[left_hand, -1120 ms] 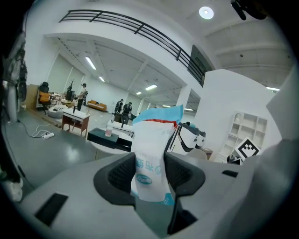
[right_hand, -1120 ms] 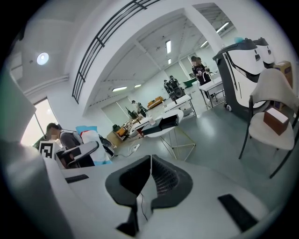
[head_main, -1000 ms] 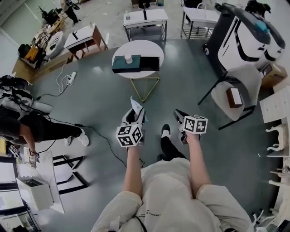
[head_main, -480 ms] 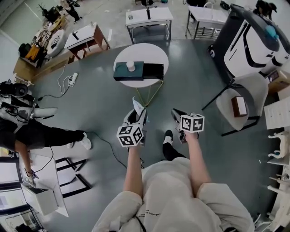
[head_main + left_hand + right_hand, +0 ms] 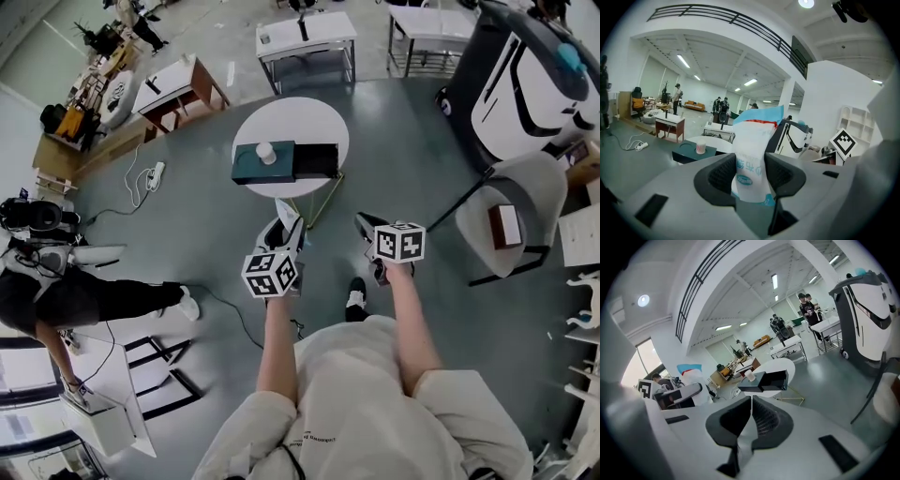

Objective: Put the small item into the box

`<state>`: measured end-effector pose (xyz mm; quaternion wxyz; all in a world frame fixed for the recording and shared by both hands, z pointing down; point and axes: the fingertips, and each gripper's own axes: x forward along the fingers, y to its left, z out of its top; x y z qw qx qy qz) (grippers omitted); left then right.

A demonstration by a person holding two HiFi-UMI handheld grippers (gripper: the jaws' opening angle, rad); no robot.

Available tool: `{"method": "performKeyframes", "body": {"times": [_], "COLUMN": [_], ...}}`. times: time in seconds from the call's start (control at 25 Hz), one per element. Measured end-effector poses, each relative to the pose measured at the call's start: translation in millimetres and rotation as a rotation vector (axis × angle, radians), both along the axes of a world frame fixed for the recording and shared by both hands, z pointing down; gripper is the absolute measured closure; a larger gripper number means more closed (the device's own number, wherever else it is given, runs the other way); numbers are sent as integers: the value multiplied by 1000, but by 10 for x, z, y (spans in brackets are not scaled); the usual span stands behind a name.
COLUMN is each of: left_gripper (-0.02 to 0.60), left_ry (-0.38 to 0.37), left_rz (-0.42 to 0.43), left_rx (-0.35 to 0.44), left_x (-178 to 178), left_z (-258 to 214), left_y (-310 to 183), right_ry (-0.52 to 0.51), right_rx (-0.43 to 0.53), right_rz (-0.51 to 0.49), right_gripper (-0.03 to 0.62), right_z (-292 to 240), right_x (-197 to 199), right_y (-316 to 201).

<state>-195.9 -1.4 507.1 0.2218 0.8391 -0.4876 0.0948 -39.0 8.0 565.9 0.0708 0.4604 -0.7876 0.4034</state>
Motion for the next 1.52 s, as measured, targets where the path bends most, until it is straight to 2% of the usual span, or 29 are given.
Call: {"method": "performKeyframes", "body": {"times": [0.24, 0.4, 0.92, 1.16, 1.32, 1.44, 1.52], "left_gripper": [387, 387, 387, 387, 387, 387, 387], "left_ry": [-33, -57, -69, -53, 18, 14, 38], "left_rz": [42, 58, 38, 54, 46, 63, 60], "left_rx": [15, 28, -60, -85, -106, -127, -147], "left_x": [337, 438, 437, 471, 598, 610, 616], "left_z": [-17, -104, 243, 402, 438, 505, 546], "left_y": [-433, -628, -903, -1247, -1570, -1865, -2086], "right_ry": [94, 70, 54, 72, 41, 33, 55], "right_rx": [46, 59, -13, -34, -29, -36, -45], "right_rz": [-38, -19, -43, -24, 22, 53, 45], "right_gripper": [558, 559, 558, 559, 557, 558, 557], "right_z": [-77, -169, 152, 263, 186, 148, 152], "right_x": [268, 395, 384, 455, 628, 645, 626], "right_y": [-455, -669, -885, -1177, -1526, -1837, -2022]}}
